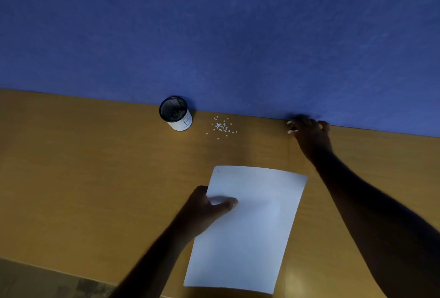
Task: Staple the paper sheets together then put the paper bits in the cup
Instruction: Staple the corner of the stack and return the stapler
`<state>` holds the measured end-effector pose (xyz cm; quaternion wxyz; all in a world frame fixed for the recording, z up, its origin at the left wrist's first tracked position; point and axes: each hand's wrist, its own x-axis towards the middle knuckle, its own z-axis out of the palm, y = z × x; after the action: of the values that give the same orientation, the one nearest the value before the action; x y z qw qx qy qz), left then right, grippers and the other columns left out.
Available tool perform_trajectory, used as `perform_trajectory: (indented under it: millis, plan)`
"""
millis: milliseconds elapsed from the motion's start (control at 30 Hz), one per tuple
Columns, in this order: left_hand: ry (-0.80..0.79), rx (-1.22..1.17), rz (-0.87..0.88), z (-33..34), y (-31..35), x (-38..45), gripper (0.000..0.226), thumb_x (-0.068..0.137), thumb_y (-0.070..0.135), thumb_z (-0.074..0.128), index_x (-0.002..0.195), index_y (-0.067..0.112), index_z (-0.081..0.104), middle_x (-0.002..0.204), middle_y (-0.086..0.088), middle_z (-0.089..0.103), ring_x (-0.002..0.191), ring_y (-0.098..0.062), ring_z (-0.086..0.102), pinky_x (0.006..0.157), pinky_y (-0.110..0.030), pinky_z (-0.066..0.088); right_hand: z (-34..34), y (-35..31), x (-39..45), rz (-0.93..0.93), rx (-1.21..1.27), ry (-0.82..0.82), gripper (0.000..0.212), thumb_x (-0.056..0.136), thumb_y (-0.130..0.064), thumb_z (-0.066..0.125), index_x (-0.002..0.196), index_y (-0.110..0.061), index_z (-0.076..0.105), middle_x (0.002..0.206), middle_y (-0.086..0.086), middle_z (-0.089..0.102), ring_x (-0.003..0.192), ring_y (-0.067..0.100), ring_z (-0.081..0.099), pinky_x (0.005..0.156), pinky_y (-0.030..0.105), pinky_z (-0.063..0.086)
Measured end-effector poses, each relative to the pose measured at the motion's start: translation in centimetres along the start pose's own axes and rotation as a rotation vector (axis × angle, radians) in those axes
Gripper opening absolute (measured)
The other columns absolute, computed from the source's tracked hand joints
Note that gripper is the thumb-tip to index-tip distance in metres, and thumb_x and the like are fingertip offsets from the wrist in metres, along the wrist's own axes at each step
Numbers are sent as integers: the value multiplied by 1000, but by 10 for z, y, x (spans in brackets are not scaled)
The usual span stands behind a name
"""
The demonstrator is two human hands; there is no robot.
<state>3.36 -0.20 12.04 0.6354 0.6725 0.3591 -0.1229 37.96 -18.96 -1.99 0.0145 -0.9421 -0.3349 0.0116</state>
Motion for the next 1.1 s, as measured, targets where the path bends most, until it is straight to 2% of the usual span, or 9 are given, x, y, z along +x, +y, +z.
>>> perform_trajectory:
  millis: [167,267,433,633,700,767,867,1000,1100]
  plan:
    - [16,7,3,2,-1,2,26,91,34,86,113,23,79,104,12,83,97,-4,78,75,-14,59,5,0,0,-14,-26,23,42,92,-26,72,132,-19,61,134,9,64,119,30,62,103,50,35]
    - [10,-2,8,2,-1,3,29,91,33,85,117,22,78,105,13,83,99,-5,78,76,-15,59,1,-4,-2,19,-21,38,52,90,-24,72,138,-15,54,136,11,63,123,32,60,102,51,38]
    - [10,-4,14,3,2,3,18,92,31,85,108,30,76,101,20,81,95,0,78,74,-13,58,3,-3,-6,28,-3,73,50,93,-25,71,138,-11,53,137,13,62,127,32,58,102,50,41]
    - [3,-15,14,5,4,1,18,92,29,85,105,34,73,97,21,81,94,4,76,71,-11,57,0,-6,-9,54,116,77,53,91,-22,73,139,-12,54,143,13,57,130,34,54,104,52,43]
    - [6,-6,27,5,6,-1,17,92,30,85,104,35,73,97,24,81,94,3,76,72,-10,57,-13,-11,-12,146,271,115,42,91,-25,73,130,-17,59,134,9,60,124,31,57,102,50,47]
    - [17,-10,31,6,5,-2,22,90,33,86,109,32,74,101,15,81,98,-5,77,71,-11,58,-36,-18,-19,283,585,178,25,93,-24,72,117,-19,65,119,5,67,111,25,65,93,42,53]
    - [31,-5,15,9,9,-6,31,89,37,87,113,31,69,108,10,76,101,-9,73,69,-12,58,-86,-31,-40,411,997,230,14,96,-19,69,107,-12,71,103,3,72,93,17,68,79,31,53]
    - [66,-20,70,7,12,-13,18,88,26,89,100,28,75,90,23,81,89,4,76,70,-8,54,-139,-51,-98,427,1347,256,24,104,-30,57,105,-11,71,97,7,73,84,21,68,72,35,53]
    - [99,-96,100,6,18,-18,21,86,23,90,102,25,78,94,21,82,91,0,78,75,-13,58,-159,-66,-150,435,1429,149,33,108,-37,50,115,-11,70,112,11,74,102,30,71,84,47,56]
